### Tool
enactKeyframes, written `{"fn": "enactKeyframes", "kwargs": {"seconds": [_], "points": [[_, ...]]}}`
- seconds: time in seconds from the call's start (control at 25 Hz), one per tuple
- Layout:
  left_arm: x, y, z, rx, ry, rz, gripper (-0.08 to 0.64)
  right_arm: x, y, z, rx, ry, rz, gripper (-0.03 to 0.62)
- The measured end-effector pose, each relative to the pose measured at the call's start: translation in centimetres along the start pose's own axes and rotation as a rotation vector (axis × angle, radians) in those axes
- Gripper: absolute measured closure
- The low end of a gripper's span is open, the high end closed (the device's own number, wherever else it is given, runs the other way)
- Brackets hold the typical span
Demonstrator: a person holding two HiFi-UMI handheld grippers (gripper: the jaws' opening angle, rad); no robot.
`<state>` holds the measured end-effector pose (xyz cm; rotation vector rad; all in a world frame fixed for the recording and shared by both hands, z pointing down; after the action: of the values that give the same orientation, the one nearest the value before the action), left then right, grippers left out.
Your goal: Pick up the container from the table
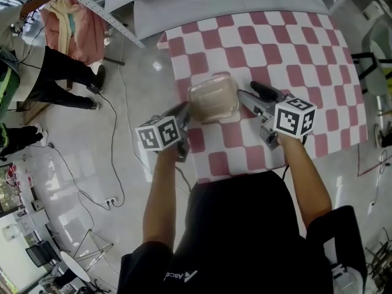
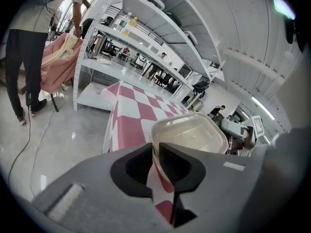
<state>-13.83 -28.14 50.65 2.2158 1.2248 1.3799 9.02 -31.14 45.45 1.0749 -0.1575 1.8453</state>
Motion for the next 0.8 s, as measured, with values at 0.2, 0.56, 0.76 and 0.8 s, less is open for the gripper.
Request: {"fn": "enactKeyframes", "kwargs": {"seconds": [0.2,0.56,0.76,0.8], "points": [[0.1,0.2,-0.2,0.01,-0.009,-0.003,0.506,-0.4,0.5,-0.3,-0.091,0.146,0.018,0.304],[-0.1,0.1,-0.3,0.0,0.006,-0.001,0.509,1.0,2.7,-0.7,-0.21,0.287,-0.064,0.244],[-0.1,0.2,-0.4,0.006,0.009,-0.001,0.509,2.0,4.1,-0.8,-0.208,0.342,-0.127,0.244],[-0.1,0.2,-0.3,0.008,0.009,-0.002,0.509,2.3,4.3,-0.7,-0.198,0.339,-0.145,0.244]]}}
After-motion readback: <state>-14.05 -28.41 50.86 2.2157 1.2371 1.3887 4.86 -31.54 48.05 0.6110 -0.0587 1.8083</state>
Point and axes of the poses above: the fingertips, and each gripper's own axes: y forward along the fingers, z to its right, x out of its underside, the point moved 4 cm from there along -y, backward along the fingers, and after that the axes turned 1 degree about -y, right-handed, at the moved point
